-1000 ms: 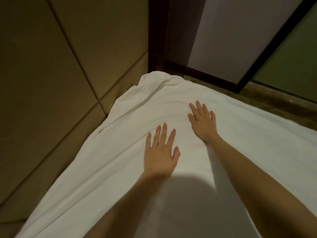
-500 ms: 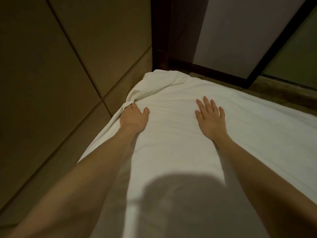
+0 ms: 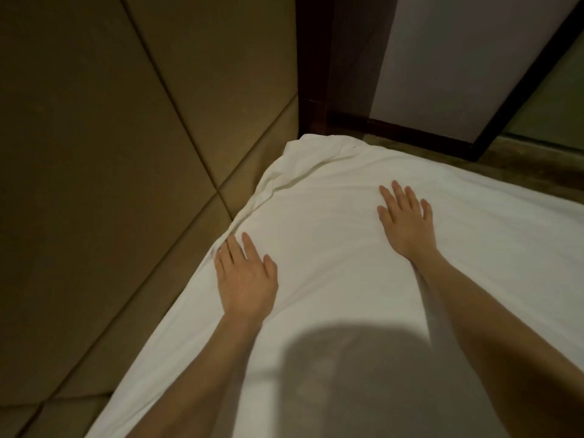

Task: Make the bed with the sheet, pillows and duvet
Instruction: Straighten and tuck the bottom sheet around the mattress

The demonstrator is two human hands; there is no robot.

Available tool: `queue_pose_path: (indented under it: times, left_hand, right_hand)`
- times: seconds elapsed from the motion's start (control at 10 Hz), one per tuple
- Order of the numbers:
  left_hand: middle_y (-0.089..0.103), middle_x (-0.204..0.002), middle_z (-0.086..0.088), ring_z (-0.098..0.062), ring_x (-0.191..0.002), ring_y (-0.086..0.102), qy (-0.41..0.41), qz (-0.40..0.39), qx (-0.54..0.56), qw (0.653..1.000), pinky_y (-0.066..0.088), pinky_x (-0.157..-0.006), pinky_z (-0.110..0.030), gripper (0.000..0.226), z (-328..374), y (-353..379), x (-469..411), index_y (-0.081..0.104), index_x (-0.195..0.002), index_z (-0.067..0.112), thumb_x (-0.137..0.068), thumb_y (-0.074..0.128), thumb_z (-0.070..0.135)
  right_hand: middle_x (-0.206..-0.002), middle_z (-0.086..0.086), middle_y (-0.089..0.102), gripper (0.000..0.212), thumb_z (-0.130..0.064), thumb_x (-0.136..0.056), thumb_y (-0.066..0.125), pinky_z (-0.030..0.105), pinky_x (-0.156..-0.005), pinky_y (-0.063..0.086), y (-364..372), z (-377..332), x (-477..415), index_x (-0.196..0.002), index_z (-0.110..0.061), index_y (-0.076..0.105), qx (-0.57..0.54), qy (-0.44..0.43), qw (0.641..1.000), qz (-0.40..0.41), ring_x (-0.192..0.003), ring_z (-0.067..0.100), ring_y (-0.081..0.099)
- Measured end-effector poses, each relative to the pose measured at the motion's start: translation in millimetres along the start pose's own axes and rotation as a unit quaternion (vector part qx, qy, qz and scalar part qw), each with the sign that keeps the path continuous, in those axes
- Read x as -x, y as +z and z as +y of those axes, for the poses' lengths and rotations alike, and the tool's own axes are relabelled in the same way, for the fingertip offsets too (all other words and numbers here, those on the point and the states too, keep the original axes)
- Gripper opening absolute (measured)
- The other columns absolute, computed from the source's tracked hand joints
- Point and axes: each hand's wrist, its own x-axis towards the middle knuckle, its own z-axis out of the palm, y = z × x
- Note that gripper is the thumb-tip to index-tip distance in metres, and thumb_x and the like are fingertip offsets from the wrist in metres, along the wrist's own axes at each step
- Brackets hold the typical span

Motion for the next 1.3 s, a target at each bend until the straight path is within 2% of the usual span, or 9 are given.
queue_pose_path:
  times: [0.2,0.4,0.5,0.6,0.7,0.8,0.9,1.0,1.3]
  left_hand:
    - [0.021,-0.153,-0.025,-0.035,-0.142,0.019,-0.042,-0.079,0.032,0.995,0.011,-0.117,-0.044,0.069,-6,-2,1,0.015,-0.148,-0.004,-0.098,0.025,0.043]
    - [0.062,-0.115,-0.016,-0.034,-0.099,0.058,-0.024,-0.078,0.103,0.991,0.041,-0.087,-0.039,0.047,-35,-11,-23,0.044,-0.128,0.004,-0.098,0.034,0.038]
    - [0.066,-0.105,-0.014,-0.034,-0.092,0.061,0.004,-0.064,0.088,0.994,0.042,-0.084,-0.04,0.042,-43,-10,-23,0.044,-0.13,0.007,-0.099,0.034,0.034]
    - [0.067,-0.101,-0.014,-0.035,-0.088,0.063,0.006,-0.058,0.046,0.997,0.044,-0.08,-0.039,0.042,-42,-11,-27,0.043,-0.132,0.009,-0.1,0.03,0.033]
    - [0.066,-0.109,-0.012,-0.029,-0.09,0.065,0.03,-0.031,0.0,0.999,0.048,-0.074,-0.035,0.044,-39,-5,-24,0.043,-0.131,0.004,-0.1,0.03,0.032]
    - [0.065,-0.117,-0.02,-0.029,-0.101,0.066,0.091,0.021,0.052,0.994,0.054,-0.082,-0.031,0.045,-43,8,-16,0.05,-0.13,-0.004,-0.096,0.046,0.024]
    - [0.047,-0.142,-0.017,-0.026,-0.128,0.049,0.1,0.007,0.105,0.989,0.035,-0.108,-0.029,0.052,-47,11,-19,0.033,-0.144,0.0,-0.1,0.037,0.028]
    - [0.028,-0.155,-0.008,-0.02,-0.139,0.033,0.124,-0.026,0.102,0.987,0.024,-0.113,-0.025,0.058,-48,5,-24,0.014,-0.151,0.008,-0.102,0.025,0.036]
    - [0.062,-0.118,-0.016,-0.037,-0.108,0.057,0.044,-0.156,0.114,0.98,0.045,-0.093,-0.044,0.049,-36,-6,-68,0.042,-0.127,0.009,-0.097,0.032,0.047]
  right_hand:
    - [-0.161,-0.008,-0.004,0.052,-0.044,-0.101,0.01,0.041,-0.119,-0.003,-4,-2,0,-0.152,-0.035,0.003,0.006,0.006,1.0,-0.011,-0.148,0.015,-0.004]
    - [-0.161,-0.005,-0.004,0.052,-0.036,-0.102,0.014,0.042,-0.119,-0.002,-7,-8,1,-0.152,-0.03,0.003,0.059,-0.016,0.998,0.001,-0.148,0.018,-0.003]
    - [-0.16,-0.001,0.009,0.067,-0.005,-0.094,0.041,0.041,-0.118,0.006,-12,-27,-10,-0.152,-0.024,0.013,0.08,-0.183,0.98,0.015,-0.148,0.023,0.009]
    - [-0.159,-0.006,0.015,0.058,-0.018,-0.096,0.034,0.039,-0.117,0.007,-9,-85,-16,-0.15,-0.03,0.019,0.029,-0.256,0.965,-0.049,-0.148,0.02,0.011]
    - [-0.159,-0.01,0.011,0.06,-0.055,-0.093,0.002,0.043,-0.119,0.001,13,-158,-10,-0.15,-0.038,0.011,0.045,-0.331,0.94,-0.074,-0.148,0.017,0.005]
    - [-0.155,-0.009,0.025,0.055,-0.049,-0.095,0.002,0.043,-0.119,0.003,22,-180,-15,-0.149,-0.042,0.008,0.055,-0.349,0.933,-0.065,-0.144,0.017,0.017]
    - [-0.148,-0.01,0.038,0.067,-0.046,-0.085,-0.004,0.043,-0.117,0.009,22,-181,-23,-0.144,-0.044,0.027,0.052,-0.347,0.935,-0.051,-0.137,0.017,0.03]
    - [-0.142,-0.01,0.046,0.049,-0.039,-0.095,0.014,0.049,-0.115,0.01,19,-198,-36,-0.133,-0.043,0.045,0.07,-0.313,0.945,-0.07,-0.132,0.016,0.035]
    - [-0.136,0.004,0.05,0.038,-0.036,-0.1,0.027,0.051,-0.11,0.018,0,-214,-56,-0.129,-0.035,0.052,0.169,-0.338,0.92,-0.106,-0.133,0.028,0.035]
